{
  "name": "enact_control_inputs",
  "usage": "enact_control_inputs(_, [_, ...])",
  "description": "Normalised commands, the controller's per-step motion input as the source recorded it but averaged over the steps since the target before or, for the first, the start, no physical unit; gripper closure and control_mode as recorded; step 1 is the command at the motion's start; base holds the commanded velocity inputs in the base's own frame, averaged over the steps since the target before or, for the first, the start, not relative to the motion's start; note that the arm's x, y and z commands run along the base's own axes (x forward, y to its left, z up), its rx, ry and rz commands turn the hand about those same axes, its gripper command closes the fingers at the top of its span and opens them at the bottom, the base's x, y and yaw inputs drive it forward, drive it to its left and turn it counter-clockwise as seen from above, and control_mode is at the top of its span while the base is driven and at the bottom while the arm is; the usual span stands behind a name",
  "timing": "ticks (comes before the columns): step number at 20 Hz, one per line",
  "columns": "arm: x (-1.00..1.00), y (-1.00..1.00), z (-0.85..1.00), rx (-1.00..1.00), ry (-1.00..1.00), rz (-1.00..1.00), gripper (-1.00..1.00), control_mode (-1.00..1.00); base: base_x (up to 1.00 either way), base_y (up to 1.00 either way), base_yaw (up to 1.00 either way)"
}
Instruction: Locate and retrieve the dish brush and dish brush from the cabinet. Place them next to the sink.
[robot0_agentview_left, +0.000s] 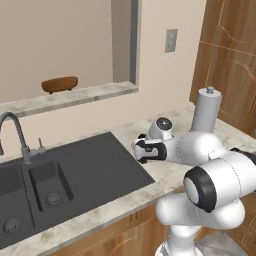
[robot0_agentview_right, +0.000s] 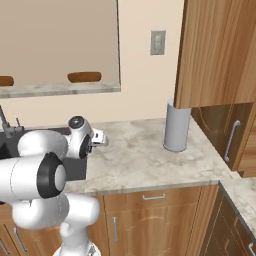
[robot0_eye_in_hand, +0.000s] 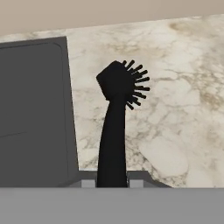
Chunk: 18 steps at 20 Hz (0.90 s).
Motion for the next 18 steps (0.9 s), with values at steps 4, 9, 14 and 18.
enact_control_inputs(4, [0.2,0.0,-0.19,0.0,0.0,0.0,1.0,-1.0,0.0,0.0,0.0])
enact_control_inputs(9, [0.13,0.0,-0.17,0.0,0.0,0.0,1.0,-1.0,0.0,0.0,0.0])
enact_control_inputs(14, [0.1,0.0,-0.18,0.0,0.0,0.0,-1.0,-1.0,0.0,0.0,0.0])
enact_control_inputs(18, [0.09,0.0,-0.18,0.01,0.0,0.0,-1.0,-1.0,0.0,0.0,0.0])
